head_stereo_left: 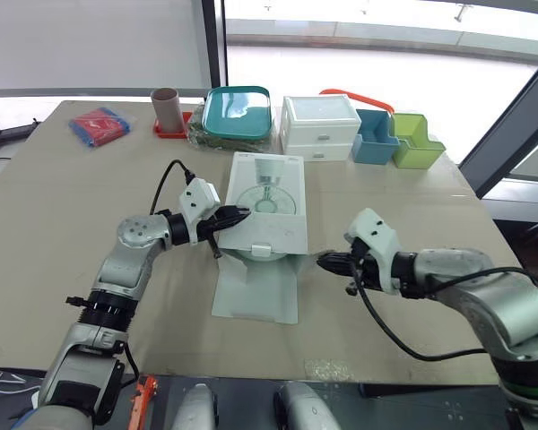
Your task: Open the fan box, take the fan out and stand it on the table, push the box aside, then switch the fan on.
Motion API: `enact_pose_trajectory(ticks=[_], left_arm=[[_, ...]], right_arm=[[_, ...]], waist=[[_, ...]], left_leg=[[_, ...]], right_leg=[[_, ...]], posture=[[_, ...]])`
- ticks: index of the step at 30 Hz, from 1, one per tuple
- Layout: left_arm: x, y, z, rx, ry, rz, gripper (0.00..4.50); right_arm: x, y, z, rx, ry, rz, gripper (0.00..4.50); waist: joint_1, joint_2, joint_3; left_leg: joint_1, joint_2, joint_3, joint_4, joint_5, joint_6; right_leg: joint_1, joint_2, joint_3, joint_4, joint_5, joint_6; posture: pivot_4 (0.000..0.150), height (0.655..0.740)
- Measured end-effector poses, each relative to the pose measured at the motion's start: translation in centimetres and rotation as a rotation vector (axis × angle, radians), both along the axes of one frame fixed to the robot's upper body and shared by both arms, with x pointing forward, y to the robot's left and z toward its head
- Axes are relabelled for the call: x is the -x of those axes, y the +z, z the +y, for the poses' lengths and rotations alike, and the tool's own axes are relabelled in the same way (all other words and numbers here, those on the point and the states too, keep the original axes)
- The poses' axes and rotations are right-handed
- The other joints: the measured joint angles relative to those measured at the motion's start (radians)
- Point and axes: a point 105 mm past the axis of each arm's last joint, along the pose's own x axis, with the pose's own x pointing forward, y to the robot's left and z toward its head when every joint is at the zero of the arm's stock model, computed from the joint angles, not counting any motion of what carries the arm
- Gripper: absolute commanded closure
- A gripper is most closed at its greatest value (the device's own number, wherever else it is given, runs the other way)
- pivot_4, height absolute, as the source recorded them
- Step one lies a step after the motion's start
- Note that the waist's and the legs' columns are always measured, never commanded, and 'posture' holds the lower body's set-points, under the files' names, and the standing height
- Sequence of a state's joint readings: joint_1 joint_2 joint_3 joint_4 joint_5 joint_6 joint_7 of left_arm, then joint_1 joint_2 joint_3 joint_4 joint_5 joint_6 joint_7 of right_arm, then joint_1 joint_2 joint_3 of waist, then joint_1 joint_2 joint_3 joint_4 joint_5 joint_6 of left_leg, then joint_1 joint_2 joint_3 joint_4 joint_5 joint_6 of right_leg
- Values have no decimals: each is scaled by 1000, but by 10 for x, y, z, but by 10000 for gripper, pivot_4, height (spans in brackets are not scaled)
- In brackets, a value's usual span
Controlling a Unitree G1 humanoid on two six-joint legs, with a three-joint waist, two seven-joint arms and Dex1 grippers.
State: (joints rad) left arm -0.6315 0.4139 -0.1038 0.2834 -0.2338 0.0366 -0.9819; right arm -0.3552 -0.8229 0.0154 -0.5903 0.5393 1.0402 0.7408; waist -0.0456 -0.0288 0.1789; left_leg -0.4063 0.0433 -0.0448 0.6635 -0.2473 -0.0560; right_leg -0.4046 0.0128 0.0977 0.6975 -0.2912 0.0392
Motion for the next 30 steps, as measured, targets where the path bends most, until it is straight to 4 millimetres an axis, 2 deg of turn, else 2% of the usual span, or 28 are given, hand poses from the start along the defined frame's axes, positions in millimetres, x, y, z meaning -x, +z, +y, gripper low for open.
enact_pose_trajectory(ticks=[6,8,12,15,18,20,22,24,30], left_arm=[[0,0,-1,1,-7,-2,45000],[0,0,-1,0,-7,-2,45000],[-1,0,0,-6,-3,-4,45000],[-1,1,0,-7,-1,-5,45000],[-1,1,2,-11,1,-6,45000],[-1,1,2,-12,3,-2,45000],[-1,2,4,-19,7,-4,45000],[-1,3,5,-26,10,-6,45000],[2,4,8,-36,18,-5,45000]], right_arm=[[15,11,5,-49,77,-6,44494],[20,22,9,-95,122,-25,44494],[13,51,26,-217,145,-116,44494],[1,58,31,-254,106,-145,44494],[-15,53,39,-243,60,-138,44494],[-18,47,40,-220,48,-126,44494],[-24,30,44,-155,39,-97,44494],[-27,22,45,-137,30,-81,44494],[-40,17,45,-125,-12,-96,44494]], waist=[[1,0,0],[1,0,0],[-1,0,0],[0,0,0],[0,0,0],[-1,0,0],[-1,0,0],[-1,0,0],[-2,0,0]], left_leg=[[0,0,0,0,0,0],[0,0,0,0,0,0],[1,0,0,0,1,1],[0,0,0,0,1,1],[0,0,0,0,1,1],[0,0,0,0,1,1],[0,0,0,0,1,1],[0,0,0,-1,1,1],[0,1,0,-1,1,1]], right_leg=[[0,0,0,0,0,0],[0,0,0,0,0,0],[1,0,0,0,1,-1],[1,0,0,0,0,0],[0,0,0,0,0,0],[0,0,0,0,0,0],[0,0,0,0,0,0],[0,0,0,0,0,0],[-1,0,0,0,0,0]], posture=[[1500,7400],[1500,7400],[1500,7400],[1500,7400],[1500,7400],[1500,7400],[1500,7400],[1500,7400],[1500,7400]])
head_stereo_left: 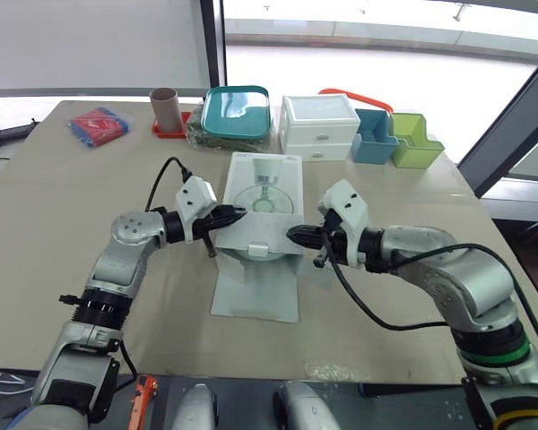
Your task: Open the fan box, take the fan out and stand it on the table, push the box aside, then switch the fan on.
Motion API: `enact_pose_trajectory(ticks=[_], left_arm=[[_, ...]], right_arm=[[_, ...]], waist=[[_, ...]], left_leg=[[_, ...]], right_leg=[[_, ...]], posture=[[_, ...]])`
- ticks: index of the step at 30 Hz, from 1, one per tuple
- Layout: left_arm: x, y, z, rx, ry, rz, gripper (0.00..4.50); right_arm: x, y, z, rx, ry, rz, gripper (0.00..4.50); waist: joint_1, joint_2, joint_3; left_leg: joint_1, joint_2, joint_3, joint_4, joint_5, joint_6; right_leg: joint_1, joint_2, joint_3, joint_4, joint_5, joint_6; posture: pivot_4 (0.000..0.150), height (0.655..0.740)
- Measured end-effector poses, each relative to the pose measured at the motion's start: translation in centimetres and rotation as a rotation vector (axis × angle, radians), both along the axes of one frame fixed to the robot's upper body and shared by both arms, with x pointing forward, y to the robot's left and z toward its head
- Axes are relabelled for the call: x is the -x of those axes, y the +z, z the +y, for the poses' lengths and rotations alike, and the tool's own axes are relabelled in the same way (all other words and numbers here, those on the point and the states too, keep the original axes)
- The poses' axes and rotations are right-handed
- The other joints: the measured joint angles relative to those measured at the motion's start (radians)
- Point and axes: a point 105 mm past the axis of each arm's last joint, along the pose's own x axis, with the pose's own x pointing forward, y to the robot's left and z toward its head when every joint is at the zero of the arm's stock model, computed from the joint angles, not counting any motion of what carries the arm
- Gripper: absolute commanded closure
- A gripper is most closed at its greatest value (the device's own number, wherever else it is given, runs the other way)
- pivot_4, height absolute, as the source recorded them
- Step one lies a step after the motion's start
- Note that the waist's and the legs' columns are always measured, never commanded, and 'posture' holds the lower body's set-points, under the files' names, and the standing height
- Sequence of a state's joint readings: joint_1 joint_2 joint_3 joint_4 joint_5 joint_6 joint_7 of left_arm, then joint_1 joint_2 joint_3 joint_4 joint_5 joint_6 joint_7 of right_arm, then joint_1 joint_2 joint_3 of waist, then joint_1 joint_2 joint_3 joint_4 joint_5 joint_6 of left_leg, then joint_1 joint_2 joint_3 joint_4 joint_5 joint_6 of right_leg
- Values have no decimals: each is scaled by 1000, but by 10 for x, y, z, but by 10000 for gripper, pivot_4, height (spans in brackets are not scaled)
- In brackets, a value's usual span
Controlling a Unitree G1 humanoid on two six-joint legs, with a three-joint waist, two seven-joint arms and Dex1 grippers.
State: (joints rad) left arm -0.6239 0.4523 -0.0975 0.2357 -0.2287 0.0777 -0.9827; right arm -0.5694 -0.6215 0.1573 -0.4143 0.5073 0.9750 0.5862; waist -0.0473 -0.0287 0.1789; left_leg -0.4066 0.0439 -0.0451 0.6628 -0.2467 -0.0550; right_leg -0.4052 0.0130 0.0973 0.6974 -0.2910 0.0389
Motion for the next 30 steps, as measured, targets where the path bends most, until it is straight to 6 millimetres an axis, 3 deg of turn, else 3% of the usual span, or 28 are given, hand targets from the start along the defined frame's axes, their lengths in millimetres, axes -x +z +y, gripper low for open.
enact_pose_trajectory(ticks=[6,12,15,17,22,30], left_arm=[[2,6,6,26,19,17,45000],[16,29,11,41,-13,-14,45000],[25,29,13,17,-38,-11,45000],[43,27,15,-26,-104,19,45000],[68,29,14,-135,-223,33,45000],[75,17,3,-222,-301,46,45000]], right_arm=[[-6,0,1,-1,-17,-11,44494],[-6,-2,2,12,-14,-23,44494],[-6,-3,2,14,-13,-28,44494],[-6,-3,4,12,-8,-32,44494],[-6,-4,5,12,-8,-42,44494],[-6,-4,9,1,0,-46,44494]], waist=[[0,0,0],[-1,0,0],[-2,0,0],[-2,0,0],[-1,0,0],[-2,0,1]], left_leg=[[-1,0,0,0,0,0],[-1,0,0,-1,0,0],[-1,0,0,-1,0,0],[-1,1,0,-1,0,0],[0,0,0,-1,0,0],[0,1,1,-1,0,0]], right_leg=[[-1,0,0,0,0,0],[-1,0,0,0,0,0],[-1,0,0,0,0,0],[-1,0,0,0,0,0],[-1,0,0,0,0,0],[-1,1,1,0,0,-1]], posture=[[1500,7400],[1500,7400],[1500,7400],[1500,7400],[1500,7400],[1500,7400]])
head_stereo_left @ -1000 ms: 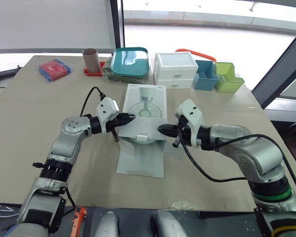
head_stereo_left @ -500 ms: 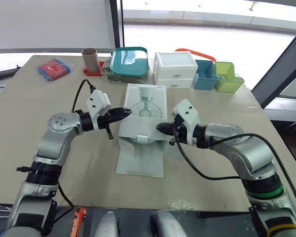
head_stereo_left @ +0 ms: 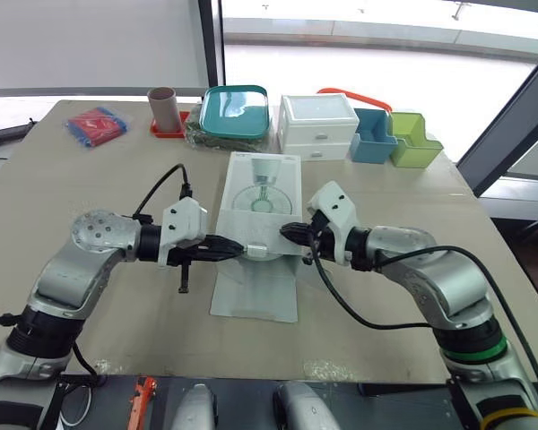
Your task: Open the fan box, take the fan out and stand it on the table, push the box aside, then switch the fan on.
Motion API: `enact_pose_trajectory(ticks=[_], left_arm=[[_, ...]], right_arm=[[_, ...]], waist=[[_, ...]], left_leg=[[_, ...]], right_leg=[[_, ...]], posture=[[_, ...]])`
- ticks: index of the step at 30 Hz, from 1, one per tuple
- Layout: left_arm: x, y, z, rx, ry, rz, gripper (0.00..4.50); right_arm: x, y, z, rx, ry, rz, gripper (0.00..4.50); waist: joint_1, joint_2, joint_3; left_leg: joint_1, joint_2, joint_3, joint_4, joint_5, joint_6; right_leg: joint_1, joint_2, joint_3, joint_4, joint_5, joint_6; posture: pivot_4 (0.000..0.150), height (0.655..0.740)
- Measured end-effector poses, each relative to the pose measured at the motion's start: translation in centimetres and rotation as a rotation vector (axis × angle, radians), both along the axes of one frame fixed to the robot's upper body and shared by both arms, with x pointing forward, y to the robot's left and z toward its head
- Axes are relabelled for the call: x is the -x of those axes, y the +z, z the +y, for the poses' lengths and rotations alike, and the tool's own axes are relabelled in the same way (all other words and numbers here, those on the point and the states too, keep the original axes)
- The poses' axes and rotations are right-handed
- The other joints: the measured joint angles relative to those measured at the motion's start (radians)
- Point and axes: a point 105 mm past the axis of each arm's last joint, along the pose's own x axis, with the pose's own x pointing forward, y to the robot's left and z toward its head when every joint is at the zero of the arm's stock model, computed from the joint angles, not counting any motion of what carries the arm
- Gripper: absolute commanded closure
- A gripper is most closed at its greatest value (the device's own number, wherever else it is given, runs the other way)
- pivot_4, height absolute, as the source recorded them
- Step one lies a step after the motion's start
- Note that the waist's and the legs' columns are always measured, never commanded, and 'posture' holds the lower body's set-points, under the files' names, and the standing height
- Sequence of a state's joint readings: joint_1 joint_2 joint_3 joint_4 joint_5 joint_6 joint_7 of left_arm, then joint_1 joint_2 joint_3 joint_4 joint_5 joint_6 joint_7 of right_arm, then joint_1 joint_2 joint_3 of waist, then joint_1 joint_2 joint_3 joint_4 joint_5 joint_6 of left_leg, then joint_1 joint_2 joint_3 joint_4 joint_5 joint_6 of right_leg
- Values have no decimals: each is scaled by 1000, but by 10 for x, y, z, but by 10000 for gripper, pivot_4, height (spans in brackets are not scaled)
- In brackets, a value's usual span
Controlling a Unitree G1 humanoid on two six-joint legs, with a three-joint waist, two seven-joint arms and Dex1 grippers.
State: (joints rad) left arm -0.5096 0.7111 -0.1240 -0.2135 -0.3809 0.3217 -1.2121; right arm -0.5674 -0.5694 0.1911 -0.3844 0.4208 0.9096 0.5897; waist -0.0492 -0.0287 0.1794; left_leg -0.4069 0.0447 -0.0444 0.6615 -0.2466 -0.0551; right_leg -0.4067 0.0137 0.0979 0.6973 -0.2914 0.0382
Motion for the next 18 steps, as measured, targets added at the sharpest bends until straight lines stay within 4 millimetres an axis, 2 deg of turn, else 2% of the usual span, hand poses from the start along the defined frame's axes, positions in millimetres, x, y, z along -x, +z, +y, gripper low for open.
enact_pose_trajectory(ticks=[2,5,9,16,18], left_arm=[[-1,-1,-4,-8,-11,-13,45000],[-4,-15,-14,-32,-32,-11,45000],[-5,-23,-16,-73,-53,-30,45000],[-8,-26,-14,-117,-63,-85,45000],[-6,-26,-7,-162,-78,-94,45000]], right_arm=[[0,0,0,-1,-1,-1,44494],[-1,-1,2,-9,0,0,44494],[-1,0,2,-9,-3,-3,44494],[-2,0,2,-9,-5,-8,44494],[-3,0,2,-10,-6,-12,44494]], waist=[[1,0,0],[0,0,0],[0,0,0],[0,0,0],[-1,0,0]], left_leg=[[0,0,0,0,0,0],[0,0,0,0,0,0],[0,0,0,0,0,0],[0,0,0,0,0,0],[0,0,0,0,0,0]], right_leg=[[0,0,0,0,0,0],[0,0,0,0,0,0],[0,0,0,0,0,0],[0,0,0,0,0,0],[0,1,0,0,0,0]], posture=[[1500,7400],[1500,7400],[1500,7400],[1500,7400],[1500,7400]])
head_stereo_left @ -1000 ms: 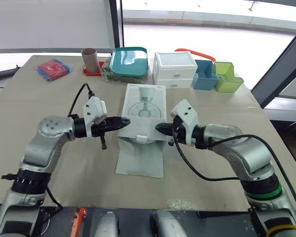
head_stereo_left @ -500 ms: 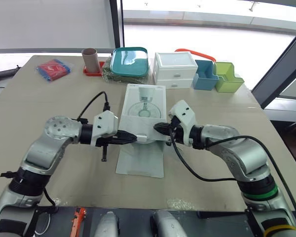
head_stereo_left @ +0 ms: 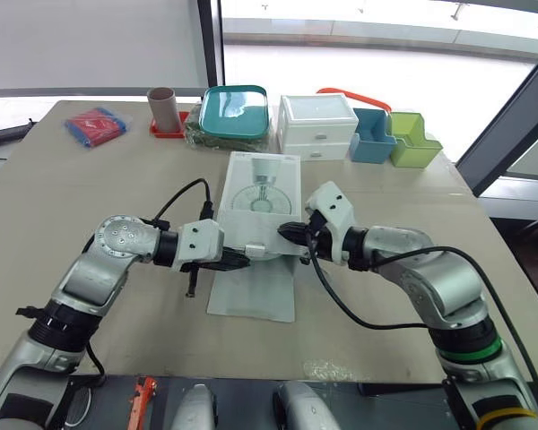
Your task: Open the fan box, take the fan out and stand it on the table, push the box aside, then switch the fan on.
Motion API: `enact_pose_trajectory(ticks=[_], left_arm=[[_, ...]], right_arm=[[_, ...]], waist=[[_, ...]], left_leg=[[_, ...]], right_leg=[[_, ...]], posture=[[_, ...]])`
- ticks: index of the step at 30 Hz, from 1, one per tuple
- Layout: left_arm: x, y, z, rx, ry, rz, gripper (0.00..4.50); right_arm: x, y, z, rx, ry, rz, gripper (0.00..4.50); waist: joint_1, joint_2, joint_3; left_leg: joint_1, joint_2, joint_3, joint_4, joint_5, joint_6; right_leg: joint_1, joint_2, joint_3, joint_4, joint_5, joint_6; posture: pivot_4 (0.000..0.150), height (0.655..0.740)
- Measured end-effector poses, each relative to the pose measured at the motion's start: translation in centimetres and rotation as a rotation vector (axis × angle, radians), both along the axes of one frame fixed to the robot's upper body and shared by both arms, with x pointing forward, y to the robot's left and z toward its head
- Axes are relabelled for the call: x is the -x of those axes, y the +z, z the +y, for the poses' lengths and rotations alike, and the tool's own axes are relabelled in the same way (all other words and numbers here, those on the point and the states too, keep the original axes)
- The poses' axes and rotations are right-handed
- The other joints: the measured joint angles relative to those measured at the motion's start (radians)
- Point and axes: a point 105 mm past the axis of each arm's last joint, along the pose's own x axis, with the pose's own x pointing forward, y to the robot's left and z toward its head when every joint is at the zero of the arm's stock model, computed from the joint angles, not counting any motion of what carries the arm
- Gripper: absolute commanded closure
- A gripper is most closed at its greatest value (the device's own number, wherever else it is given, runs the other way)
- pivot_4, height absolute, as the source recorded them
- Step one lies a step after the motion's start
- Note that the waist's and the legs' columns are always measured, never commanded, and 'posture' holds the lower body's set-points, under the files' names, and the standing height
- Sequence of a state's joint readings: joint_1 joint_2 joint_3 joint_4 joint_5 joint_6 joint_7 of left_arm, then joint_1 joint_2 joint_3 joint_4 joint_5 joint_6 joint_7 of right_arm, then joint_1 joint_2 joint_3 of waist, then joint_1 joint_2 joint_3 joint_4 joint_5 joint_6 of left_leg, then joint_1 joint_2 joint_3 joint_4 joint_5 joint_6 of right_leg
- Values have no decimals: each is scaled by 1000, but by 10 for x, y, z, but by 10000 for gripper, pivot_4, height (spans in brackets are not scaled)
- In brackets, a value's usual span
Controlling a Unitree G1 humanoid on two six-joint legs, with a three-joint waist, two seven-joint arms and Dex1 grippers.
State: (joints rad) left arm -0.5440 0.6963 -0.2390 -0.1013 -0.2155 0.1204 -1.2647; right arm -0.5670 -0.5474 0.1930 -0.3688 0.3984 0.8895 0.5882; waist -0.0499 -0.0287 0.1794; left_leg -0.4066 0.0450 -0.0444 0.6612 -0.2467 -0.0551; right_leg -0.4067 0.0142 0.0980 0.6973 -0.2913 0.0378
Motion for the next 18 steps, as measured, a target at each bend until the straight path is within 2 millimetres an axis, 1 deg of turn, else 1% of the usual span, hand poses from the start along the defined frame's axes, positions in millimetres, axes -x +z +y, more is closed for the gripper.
enact_pose_trajectory(ticks=[8,9,10,12,13,18], left_arm=[[3,2,16,-90,-12,-32,45000],[3,3,19,-98,-9,-34,45000],[3,5,26,-124,1,-35,45000],[3,6,32,-138,10,-36,45000],[3,7,38,-158,24,-35,45000],[5,8,49,-187,45,-22,45000]], right_arm=[[-1,0,2,-6,4,-9,44494],[-2,0,2,-8,5,-9,44494],[-2,0,3,-11,8,-9,44494],[-2,0,3,-11,12,-11,44494],[-2,0,3,-10,16,-15,44494],[-2,0,4,2,23,-33,44494]], waist=[[1,0,0],[1,0,0],[1,0,0],[1,0,0],[1,0,0],[1,0,0]], left_leg=[[0,0,0,0,0,0],[0,0,0,0,0,0],[0,0,0,0,0,0],[0,0,0,0,0,0],[0,0,0,0,0,0],[0,0,0,0,0,0]], right_leg=[[0,0,0,0,0,0],[0,0,0,0,0,0],[0,0,0,0,0,0],[0,0,-1,0,0,0],[0,0,0,0,0,0],[0,0,0,0,0,0]], posture=[[1500,7400],[1500,7400],[1500,7400],[1500,7400],[1500,7400],[1500,7400]])
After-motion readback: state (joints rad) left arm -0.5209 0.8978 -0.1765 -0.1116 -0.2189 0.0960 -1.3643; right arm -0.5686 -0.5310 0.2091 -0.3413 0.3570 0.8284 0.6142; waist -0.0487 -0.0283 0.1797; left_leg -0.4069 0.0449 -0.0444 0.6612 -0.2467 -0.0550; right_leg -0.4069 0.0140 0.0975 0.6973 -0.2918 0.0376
